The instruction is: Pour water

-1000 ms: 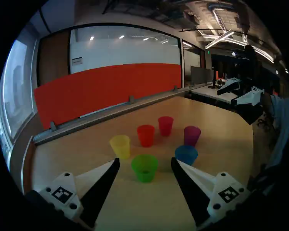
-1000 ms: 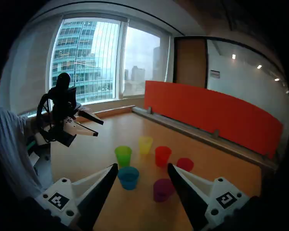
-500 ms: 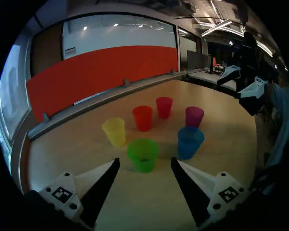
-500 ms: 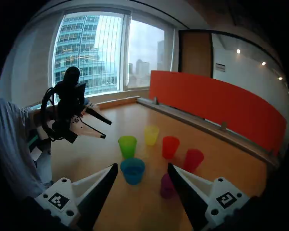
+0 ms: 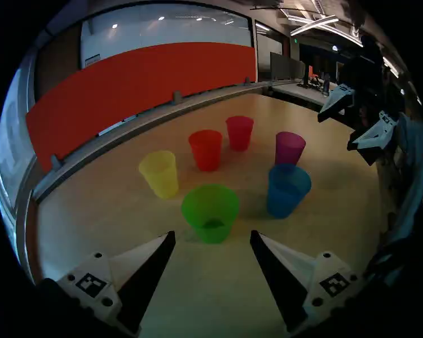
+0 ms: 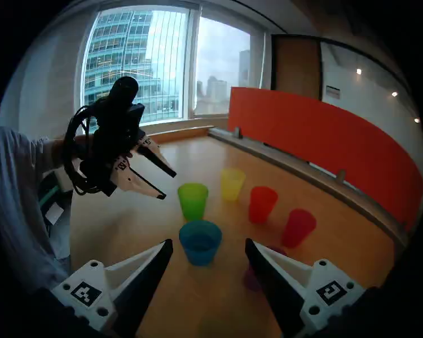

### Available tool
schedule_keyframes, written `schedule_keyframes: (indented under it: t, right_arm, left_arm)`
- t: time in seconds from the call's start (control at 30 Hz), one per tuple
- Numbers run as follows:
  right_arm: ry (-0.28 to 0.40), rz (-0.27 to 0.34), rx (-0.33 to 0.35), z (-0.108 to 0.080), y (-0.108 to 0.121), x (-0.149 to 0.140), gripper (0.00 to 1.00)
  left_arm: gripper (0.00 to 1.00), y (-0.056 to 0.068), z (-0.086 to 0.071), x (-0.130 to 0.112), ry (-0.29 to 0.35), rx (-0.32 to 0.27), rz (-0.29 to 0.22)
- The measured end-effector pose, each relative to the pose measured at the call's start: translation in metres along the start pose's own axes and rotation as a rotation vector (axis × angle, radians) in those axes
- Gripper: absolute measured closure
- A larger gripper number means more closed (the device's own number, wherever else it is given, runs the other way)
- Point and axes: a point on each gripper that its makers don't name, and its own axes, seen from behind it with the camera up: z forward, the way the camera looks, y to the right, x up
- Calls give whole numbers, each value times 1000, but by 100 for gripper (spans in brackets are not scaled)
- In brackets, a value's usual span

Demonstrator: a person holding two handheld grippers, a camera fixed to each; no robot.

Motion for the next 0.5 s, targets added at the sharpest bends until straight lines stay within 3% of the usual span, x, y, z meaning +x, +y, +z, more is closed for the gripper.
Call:
schedule_keyframes:
  t: [0.5]
  right_arm:
    - [-43,10,24,31,-2,-17,0]
  left_arm:
    - [1,0,35,-7,-75,-48,-34]
